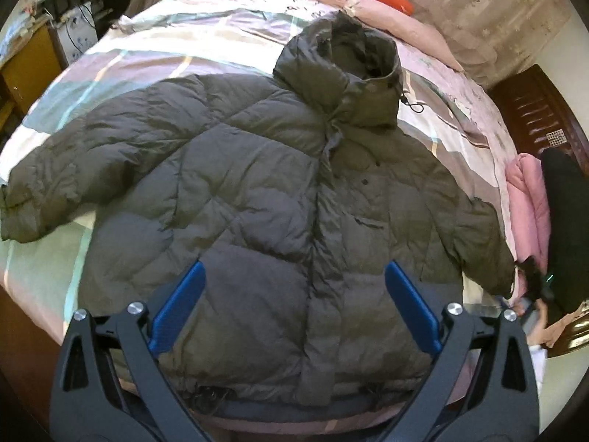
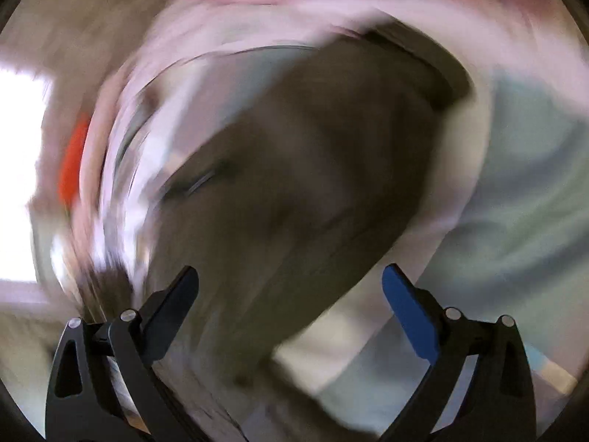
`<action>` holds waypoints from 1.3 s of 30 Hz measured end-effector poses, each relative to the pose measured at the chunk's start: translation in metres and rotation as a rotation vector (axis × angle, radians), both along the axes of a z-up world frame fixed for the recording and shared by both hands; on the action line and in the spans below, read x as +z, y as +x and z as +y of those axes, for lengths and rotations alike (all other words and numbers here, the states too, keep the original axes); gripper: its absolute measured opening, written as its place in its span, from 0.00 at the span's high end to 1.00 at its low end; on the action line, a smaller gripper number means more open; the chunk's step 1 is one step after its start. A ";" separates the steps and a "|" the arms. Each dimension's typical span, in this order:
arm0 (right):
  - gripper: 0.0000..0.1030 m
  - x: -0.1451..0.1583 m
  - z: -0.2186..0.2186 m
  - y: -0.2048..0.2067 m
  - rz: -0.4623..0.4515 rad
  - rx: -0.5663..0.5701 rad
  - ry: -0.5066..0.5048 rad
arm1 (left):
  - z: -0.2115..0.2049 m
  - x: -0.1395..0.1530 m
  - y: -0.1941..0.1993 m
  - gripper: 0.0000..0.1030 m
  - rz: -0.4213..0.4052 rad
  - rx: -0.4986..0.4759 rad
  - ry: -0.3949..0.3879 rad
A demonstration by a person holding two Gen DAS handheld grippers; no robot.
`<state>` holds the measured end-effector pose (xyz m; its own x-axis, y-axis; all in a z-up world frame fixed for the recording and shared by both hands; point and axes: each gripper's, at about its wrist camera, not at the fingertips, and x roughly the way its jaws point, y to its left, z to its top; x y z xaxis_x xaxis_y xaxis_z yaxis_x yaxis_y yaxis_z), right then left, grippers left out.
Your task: Fold large clothes
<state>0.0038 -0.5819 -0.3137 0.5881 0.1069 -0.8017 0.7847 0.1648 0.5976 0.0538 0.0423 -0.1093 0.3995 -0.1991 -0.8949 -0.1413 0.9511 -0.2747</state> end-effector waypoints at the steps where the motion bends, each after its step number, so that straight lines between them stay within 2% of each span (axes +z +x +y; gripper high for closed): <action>1: 0.02 -0.006 -0.009 -0.006 -0.019 -0.029 0.002 | 0.002 -0.004 0.008 0.02 0.015 -0.012 0.000; 2: 0.02 -0.010 -0.017 -0.012 -0.048 -0.045 -0.001 | 0.003 -0.007 0.017 0.02 0.034 -0.025 0.017; 5: 0.04 -0.015 -0.030 -0.024 -0.050 -0.065 -0.050 | 0.001 -0.013 0.034 0.02 0.052 -0.015 0.084; 7: 0.25 -0.016 -0.038 -0.020 -0.014 -0.033 -0.071 | -0.004 -0.015 0.042 0.02 0.057 -0.015 0.091; 8: 0.61 -0.015 -0.039 -0.022 0.019 -0.022 -0.083 | -0.006 -0.016 0.045 0.02 0.054 -0.020 0.091; 9: 0.86 -0.009 -0.039 -0.020 0.005 -0.017 -0.092 | -0.009 -0.017 0.048 0.02 0.050 -0.030 0.098; 10: 0.90 0.006 -0.035 -0.015 -0.016 -0.013 -0.108 | -0.014 -0.017 0.050 0.02 0.045 -0.041 0.111; 12: 0.95 0.042 -0.030 -0.021 -0.040 0.003 -0.239 | -0.026 -0.016 0.055 0.02 0.026 -0.070 0.161; 14: 0.96 0.090 -0.014 -0.023 -0.100 0.059 -0.371 | -0.035 -0.014 0.059 0.02 0.004 -0.094 0.217; 16: 0.96 0.141 0.016 -0.016 -0.205 0.153 -0.444 | -0.040 -0.011 0.064 0.02 -0.026 -0.094 0.261; 18: 0.96 0.202 0.070 -0.001 -0.326 0.335 -0.506 | -0.041 -0.005 0.069 0.02 -0.074 -0.070 0.310; 19: 0.96 0.222 0.098 0.009 -0.368 0.429 -0.519 | -0.040 -0.003 0.072 0.02 -0.089 -0.061 0.335; 20: 0.96 0.245 0.141 0.018 -0.412 0.577 -0.522 | -0.039 -0.002 0.075 0.02 -0.093 -0.055 0.352; 22: 0.96 0.267 0.217 0.031 -0.446 0.838 -0.510 | -0.032 -0.004 0.081 0.02 -0.085 -0.033 0.384; 23: 0.93 0.275 0.254 0.031 -0.459 0.960 -0.503 | -0.024 -0.006 0.085 0.02 -0.071 -0.004 0.391; 25: 0.74 0.286 0.316 0.018 -0.462 1.145 -0.507 | -0.007 -0.011 0.089 0.02 -0.037 0.053 0.377; 26: 0.45 0.291 0.333 0.007 -0.465 1.167 -0.524 | 0.005 -0.015 0.091 0.02 -0.012 0.086 0.344; 27: 0.19 0.297 0.341 -0.005 -0.480 1.144 -0.554 | 0.013 -0.018 0.092 0.02 0.003 0.106 0.315; 29: 0.15 0.306 0.347 -0.029 -0.485 1.066 -0.641 | 0.033 -0.024 0.095 0.02 0.033 0.150 0.245; 31: 0.15 0.302 0.350 -0.039 -0.407 1.014 -0.633 | 0.043 -0.031 0.099 0.02 0.040 0.168 0.201; 32: 0.15 0.293 0.349 -0.045 -0.362 0.976 -0.571 | 0.043 -0.035 0.101 0.02 0.043 0.166 0.188; 34: 0.15 0.275 0.334 -0.018 -0.295 0.901 -0.391 | 0.041 -0.048 0.109 0.02 0.067 0.140 0.153; 35: 0.15 0.258 0.328 -0.024 -0.253 0.852 -0.287 | 0.037 -0.060 0.115 0.02 0.100 0.111 0.104; 36: 0.15 0.246 0.318 0.001 -0.218 0.826 -0.234 | 0.033 -0.071 0.120 0.02 0.131 0.086 0.054; 37: 0.15 0.236 0.314 0.004 -0.181 0.808 -0.200 | 0.028 -0.084 0.124 0.03 0.164 0.060 0.003; 38: 0.15 0.226 0.305 0.016 -0.147 0.797 -0.183 | 0.024 -0.092 0.126 0.11 0.187 0.049 -0.031; 39: 0.15 0.215 0.298 0.010 -0.097 0.783 -0.170 | 0.021 -0.100 0.129 0.17 0.206 0.039 -0.067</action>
<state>0.0133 -0.2839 -0.0991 0.4608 0.3982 -0.7932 0.3498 0.7399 0.5747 0.1825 0.0628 -0.2094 0.2182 -0.2494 -0.9435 -0.2370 0.9243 -0.2991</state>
